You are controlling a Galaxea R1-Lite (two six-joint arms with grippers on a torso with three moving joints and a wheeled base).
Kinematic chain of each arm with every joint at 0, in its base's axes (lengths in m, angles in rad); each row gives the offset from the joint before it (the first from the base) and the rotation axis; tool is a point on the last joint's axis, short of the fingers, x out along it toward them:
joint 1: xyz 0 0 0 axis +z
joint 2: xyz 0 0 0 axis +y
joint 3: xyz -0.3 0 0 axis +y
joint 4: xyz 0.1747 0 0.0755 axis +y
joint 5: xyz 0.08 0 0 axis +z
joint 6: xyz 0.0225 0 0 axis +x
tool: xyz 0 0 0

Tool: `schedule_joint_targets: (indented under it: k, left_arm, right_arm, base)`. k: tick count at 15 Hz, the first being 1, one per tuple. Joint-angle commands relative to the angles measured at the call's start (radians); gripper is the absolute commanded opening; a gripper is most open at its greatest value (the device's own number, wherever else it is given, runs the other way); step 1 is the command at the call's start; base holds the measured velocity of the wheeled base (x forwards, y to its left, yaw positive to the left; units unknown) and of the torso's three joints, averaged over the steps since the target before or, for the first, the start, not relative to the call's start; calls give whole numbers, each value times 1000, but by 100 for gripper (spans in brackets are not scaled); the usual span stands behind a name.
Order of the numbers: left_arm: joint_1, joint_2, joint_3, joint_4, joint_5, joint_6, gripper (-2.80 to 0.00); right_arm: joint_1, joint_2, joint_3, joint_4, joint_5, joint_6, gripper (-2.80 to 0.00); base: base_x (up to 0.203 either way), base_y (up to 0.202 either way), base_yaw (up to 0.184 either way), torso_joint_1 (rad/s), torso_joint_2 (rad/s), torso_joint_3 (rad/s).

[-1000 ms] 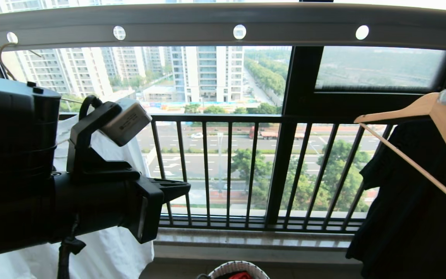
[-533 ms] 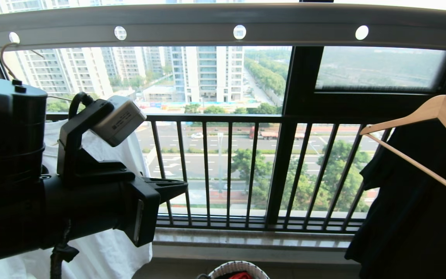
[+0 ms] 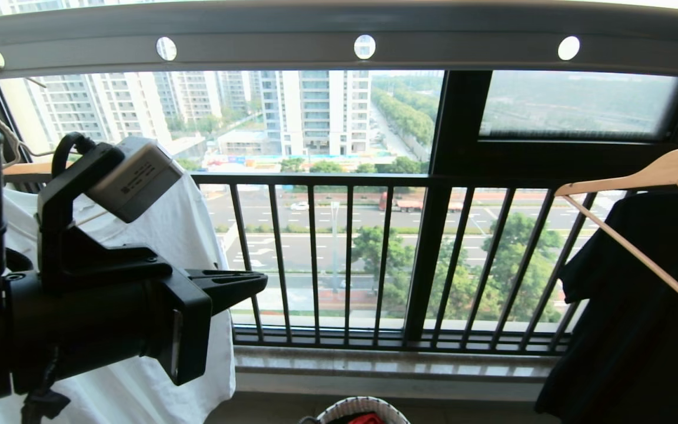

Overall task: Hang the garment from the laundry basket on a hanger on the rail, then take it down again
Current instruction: Take the clothes off the clothes rack

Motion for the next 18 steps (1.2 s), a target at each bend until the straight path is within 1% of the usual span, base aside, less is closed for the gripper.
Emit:
schedule_joint_targets:
  k: [1, 3, 5, 8, 10, 12, 14, 16, 18]
  left_arm:
    - [1, -36, 11, -1, 0, -2, -280]
    - [2, -52, 15, -1, 1, -10, -280]
    - [7, -83, 50, -2, 6, -8, -280]
    - [70, -131, 72, -3, 8, -4, -280]
    - [179, -190, 69, -4, 8, -5, -280]
    - [258, -254, 71, -3, 7, -3, -280]
    - [376, -319, 72, -2, 8, 3, -280]
    - [512, -396, 72, 0, 7, 4, -280]
    - [604, -474, 67, -2, 6, 2, -280]
  right_arm:
    - [-5, -47, 12, 8, -12, 1, -280]
    - [-5, -80, 29, 8, -19, 1, -280]
    - [-5, -120, 30, 8, -22, 0, -280]
    - [-7, -144, 49, 11, -31, 5, -280]
    - [-23, -211, 93, 25, -38, 5, -280]
    - [-33, -270, 129, 41, -42, 5, -280]
    - [-34, -342, 169, 46, -52, 4, -280]
    - [-34, -376, 170, 76, -59, 3, -280]
    - [-37, -395, 137, 115, -67, -11, -280]
  base:
    - [0, 0, 0, 0, 0, 0]
    - [0, 0, 0, 0, 0, 0]
    - [0, 0, 0, 0, 0, 0]
    - [0, 0, 0, 0, 0, 0]
    - [0, 0, 0, 0, 0, 0]
    - [0, 0, 0, 0, 0, 0]
    - [0, 0, 0, 0, 0, 0]
    - [0, 0, 0, 0, 0, 0]
    - [0, 0, 0, 0, 0, 0]
